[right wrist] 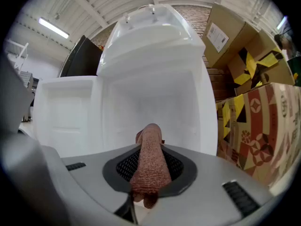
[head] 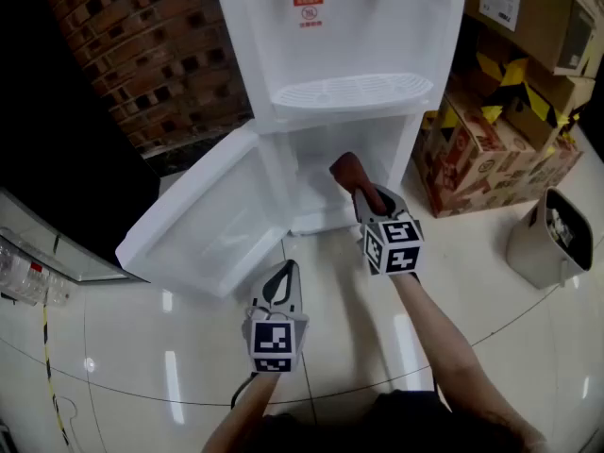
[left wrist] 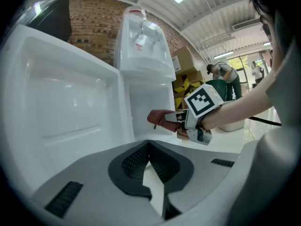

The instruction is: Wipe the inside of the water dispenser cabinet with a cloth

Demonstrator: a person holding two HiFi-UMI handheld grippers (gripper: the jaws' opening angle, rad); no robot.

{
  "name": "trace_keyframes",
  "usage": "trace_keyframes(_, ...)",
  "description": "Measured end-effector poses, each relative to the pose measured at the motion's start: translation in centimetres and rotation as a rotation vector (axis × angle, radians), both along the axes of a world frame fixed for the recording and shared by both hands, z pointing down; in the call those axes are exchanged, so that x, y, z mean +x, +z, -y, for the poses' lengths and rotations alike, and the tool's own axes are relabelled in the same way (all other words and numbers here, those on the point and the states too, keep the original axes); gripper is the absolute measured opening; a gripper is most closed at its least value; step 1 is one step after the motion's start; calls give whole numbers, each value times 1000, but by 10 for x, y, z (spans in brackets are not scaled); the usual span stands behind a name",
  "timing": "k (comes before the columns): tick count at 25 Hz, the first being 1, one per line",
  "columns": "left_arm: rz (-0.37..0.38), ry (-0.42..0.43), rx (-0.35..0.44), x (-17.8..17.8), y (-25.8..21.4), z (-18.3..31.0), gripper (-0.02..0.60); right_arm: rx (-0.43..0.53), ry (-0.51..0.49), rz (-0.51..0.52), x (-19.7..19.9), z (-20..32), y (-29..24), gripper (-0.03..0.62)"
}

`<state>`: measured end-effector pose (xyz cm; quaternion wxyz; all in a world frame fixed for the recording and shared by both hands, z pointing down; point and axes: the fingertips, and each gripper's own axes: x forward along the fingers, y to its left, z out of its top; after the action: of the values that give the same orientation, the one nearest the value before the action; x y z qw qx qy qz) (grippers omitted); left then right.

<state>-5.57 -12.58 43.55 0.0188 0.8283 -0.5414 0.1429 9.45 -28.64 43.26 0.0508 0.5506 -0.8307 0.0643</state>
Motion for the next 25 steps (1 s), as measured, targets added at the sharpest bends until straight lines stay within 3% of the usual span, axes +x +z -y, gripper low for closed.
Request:
trace_keyframes(4,-10,-12,-28,-15,9,2,-14,-35,-18,34,-19,33,20,80)
trace_keyframes(10,34,-20,-63,-50,15,-11,-14,-89,-56,15,-48,65,47,80)
trace_keyframes(18,22,-99,-109,-92,26,-22,-14,-148,-183,-87,-107,85,77,78)
trace_keyframes(22,3,-97,-109,-91,26,-21,-14,-187,-179,-148,-104,87,99,77)
trace_keyframes(25,-11,-94,-113,-86,29,-20,-14,-224,-100,-149,-75,91,110,77)
